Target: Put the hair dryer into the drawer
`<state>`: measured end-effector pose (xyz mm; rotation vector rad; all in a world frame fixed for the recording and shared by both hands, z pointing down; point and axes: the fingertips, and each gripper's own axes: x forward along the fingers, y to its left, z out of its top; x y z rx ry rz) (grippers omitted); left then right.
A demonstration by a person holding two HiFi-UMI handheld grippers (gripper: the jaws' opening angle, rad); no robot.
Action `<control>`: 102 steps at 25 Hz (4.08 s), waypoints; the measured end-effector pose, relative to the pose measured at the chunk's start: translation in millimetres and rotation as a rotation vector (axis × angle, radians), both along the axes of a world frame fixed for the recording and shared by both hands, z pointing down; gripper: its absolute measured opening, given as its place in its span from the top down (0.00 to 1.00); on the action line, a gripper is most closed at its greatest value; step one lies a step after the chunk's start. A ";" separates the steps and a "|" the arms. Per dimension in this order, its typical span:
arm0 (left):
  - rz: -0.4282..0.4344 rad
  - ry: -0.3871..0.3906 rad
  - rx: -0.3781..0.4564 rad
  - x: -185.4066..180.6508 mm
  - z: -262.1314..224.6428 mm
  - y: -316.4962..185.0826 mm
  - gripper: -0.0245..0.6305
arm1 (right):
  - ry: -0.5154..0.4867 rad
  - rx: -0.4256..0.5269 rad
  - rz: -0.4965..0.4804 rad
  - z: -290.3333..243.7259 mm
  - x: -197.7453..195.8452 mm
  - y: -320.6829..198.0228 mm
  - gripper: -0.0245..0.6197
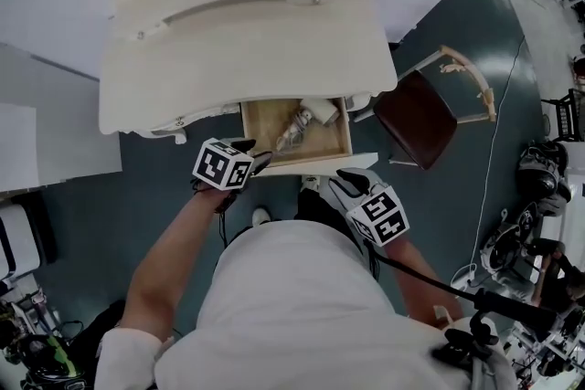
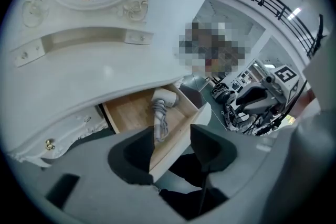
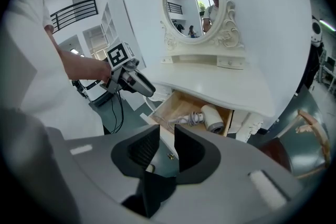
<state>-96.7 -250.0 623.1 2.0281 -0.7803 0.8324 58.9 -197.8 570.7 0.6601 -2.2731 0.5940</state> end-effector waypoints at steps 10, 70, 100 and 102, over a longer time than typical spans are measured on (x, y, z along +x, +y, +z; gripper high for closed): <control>-0.005 0.099 0.056 -46.1 -46.3 75.0 0.81 | 0.026 0.036 0.008 -13.8 -58.8 47.4 0.85; 0.060 0.189 0.179 -93.8 -109.1 282.8 0.96 | 0.042 0.089 -0.031 -31.8 -145.3 225.0 0.96; 0.059 0.179 0.150 -95.7 -101.8 286.8 0.96 | 0.046 0.104 -0.045 -30.5 -148.6 223.2 0.96; 0.064 0.177 0.149 -95.7 -101.5 287.6 0.96 | 0.048 0.110 -0.043 -30.2 -147.9 223.8 0.96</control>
